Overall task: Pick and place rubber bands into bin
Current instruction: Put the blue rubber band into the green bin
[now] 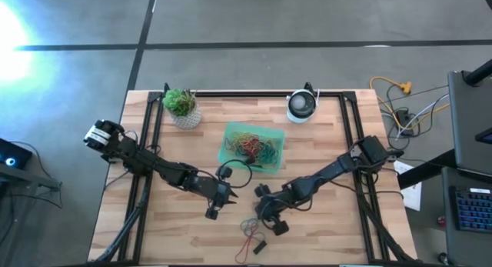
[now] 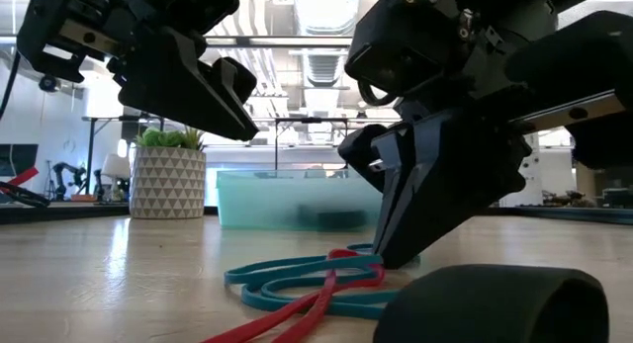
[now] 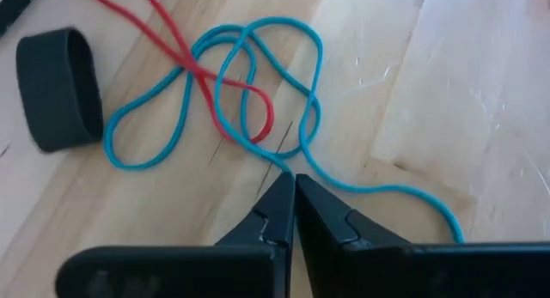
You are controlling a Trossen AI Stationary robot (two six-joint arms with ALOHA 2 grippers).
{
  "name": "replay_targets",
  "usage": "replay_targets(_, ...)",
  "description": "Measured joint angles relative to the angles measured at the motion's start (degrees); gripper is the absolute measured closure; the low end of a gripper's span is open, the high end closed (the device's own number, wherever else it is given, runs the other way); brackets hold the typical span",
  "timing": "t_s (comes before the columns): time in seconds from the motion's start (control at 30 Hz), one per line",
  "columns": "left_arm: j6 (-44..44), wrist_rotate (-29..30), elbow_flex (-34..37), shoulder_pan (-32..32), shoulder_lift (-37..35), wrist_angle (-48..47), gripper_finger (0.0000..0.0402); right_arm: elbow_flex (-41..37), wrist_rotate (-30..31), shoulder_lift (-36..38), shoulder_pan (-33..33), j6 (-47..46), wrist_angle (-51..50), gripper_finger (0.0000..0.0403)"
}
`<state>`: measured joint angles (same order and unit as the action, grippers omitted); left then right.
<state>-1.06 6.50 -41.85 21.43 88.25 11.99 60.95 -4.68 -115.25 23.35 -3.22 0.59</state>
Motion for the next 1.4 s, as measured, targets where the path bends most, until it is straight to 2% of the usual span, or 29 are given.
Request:
replay_targets(0.2, 0.0, 0.0, 0.0, 0.0, 0.0, 0.0, 0.0324, -0.7, 3.6, 5.4, 0.2, 0.8, -6.2, 0.0395)
replay_targets(0.43, 0.0, 0.0, 0.0, 0.0, 0.0, -0.1, 0.0324, -0.5, 13.4, 14.5, 0.9, 2.3, -13.8, 0.0395)
replay_targets(0.7, 0.0, 0.0, -0.2, 0.0, 0.0, 0.0, 0.0324, -0.4, 25.6, 23.7, 0.4, 10.2, -15.9, 0.0395)
replay_targets(0.9, 0.0, 0.0, -0.2, 0.0, 0.0, 0.0, 0.0324, -0.3, 32.8, 28.6, -2.9, 16.9, -16.4, 0.0395)
replay_targets(1.2, 0.0, 0.0, -0.2, 0.0, 0.0, 0.0, 0.0324, -0.3, 32.4, 30.8, -13.9, 21.5, -17.6, 0.0395)
replay_targets(1.4, 0.0, 0.0, -0.1, 0.0, 0.0, 0.0, 0.0324, -1.1, 23.7, 29.4, -21.5, 19.3, -18.5, 0.0394)
